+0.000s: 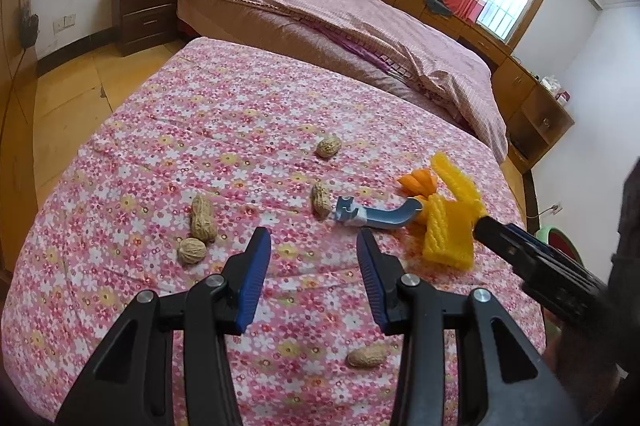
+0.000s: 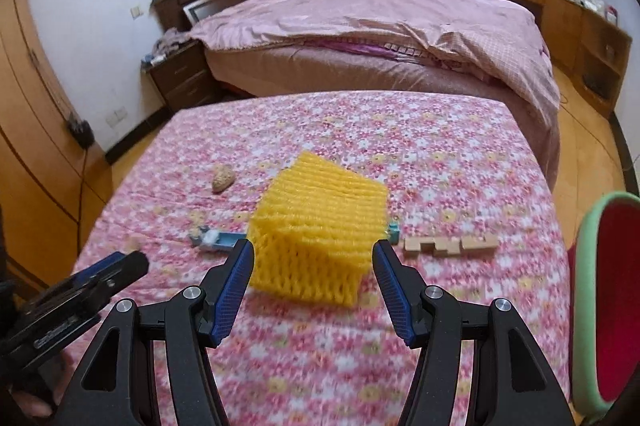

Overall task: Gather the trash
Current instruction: 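Grasp a yellow foam fruit net from the bedspread with the right gripper, then grasp the second yellow foam net with the left gripper while the right gripper holds its net, then carry both yellow foam nets over the red bin and open both grippers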

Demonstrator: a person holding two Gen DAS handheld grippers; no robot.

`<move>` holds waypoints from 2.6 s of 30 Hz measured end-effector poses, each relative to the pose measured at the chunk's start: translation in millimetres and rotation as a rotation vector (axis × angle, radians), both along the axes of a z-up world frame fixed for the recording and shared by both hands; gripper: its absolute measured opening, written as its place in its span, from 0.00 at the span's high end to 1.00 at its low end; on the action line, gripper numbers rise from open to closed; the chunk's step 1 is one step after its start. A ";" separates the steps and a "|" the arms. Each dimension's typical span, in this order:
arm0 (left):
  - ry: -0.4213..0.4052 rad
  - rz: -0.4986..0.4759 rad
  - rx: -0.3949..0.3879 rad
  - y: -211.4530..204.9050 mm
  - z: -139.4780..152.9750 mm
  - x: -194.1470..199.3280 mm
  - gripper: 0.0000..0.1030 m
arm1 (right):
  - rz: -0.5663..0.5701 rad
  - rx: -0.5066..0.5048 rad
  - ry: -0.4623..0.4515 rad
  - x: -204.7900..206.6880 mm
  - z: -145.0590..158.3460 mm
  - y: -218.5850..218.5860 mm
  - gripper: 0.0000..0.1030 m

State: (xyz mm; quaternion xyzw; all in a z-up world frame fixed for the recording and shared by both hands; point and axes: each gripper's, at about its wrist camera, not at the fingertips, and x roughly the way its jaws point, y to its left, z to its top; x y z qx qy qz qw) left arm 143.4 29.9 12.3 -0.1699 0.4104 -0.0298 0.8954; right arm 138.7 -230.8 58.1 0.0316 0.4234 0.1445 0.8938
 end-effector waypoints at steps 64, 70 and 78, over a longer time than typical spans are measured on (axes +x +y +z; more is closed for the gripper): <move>-0.079 -0.352 -0.050 -96.9 24.8 14.0 0.99 | -0.251 0.277 -0.066 -113.0 21.5 -140.1 0.90; -0.149 -0.378 -0.054 -110.0 55.1 -9.3 0.99 | -0.277 0.297 -0.111 -132.4 34.1 -154.4 0.90; -0.194 -0.437 -0.037 -156.0 79.5 -29.6 0.99 | -0.349 0.323 -0.154 -155.6 42.0 -192.0 0.90</move>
